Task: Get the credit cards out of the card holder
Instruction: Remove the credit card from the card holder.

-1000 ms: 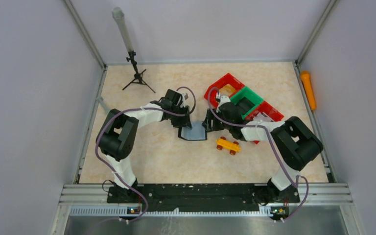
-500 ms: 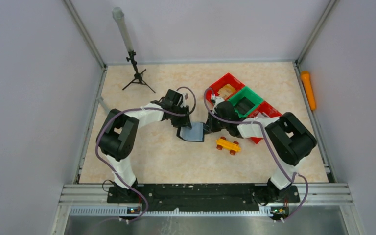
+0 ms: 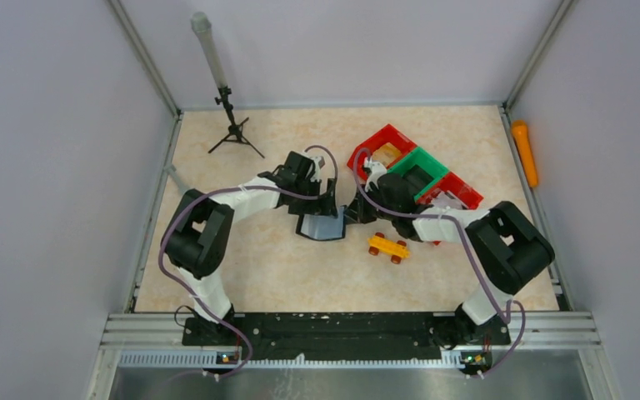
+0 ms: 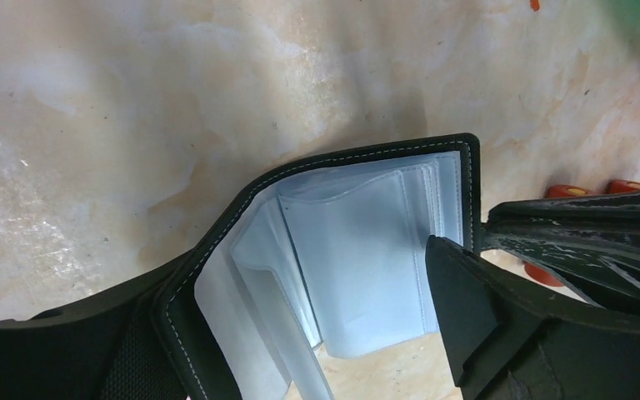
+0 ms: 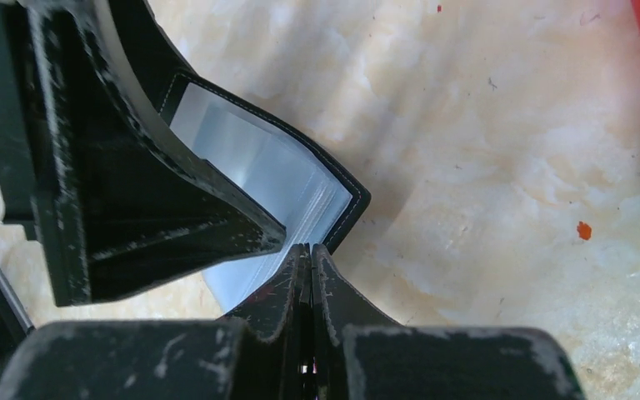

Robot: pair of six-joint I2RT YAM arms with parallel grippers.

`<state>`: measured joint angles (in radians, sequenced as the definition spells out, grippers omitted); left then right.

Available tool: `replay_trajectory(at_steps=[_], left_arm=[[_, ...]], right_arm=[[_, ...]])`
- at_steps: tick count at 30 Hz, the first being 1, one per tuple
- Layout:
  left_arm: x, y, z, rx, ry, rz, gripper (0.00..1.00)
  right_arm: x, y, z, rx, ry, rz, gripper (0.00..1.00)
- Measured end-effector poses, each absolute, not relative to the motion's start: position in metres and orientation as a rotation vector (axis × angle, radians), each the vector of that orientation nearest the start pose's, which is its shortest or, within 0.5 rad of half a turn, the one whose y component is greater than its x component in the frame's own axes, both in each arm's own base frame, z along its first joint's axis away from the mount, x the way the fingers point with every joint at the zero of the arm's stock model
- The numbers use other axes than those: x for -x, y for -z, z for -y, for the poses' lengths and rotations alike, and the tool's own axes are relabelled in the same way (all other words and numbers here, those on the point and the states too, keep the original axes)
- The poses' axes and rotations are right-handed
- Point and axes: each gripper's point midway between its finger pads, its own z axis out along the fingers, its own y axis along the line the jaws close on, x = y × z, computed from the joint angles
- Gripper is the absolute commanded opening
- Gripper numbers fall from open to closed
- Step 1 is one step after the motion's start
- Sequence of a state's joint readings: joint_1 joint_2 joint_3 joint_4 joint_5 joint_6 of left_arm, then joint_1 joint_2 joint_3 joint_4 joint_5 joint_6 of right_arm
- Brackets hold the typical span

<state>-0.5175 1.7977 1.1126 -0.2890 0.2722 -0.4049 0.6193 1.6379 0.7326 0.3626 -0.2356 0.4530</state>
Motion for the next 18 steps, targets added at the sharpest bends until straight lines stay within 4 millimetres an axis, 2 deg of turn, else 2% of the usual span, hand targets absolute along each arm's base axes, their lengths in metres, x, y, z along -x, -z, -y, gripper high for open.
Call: replay_trajectory(at_steps=[9,18], left_arm=[[-0.320,-0.039,0.258,-0.328,0.567,-2.639,0.97],[-0.332,-0.032,0.249,-0.317,0.367,-2.665,0.94]], right_arm=[[-0.305,-0.071,-0.289,0.327,-0.880,-2.164,0.00],[-0.307,-0.072,-0.288,0.317,-0.868,-2.155,0.00]])
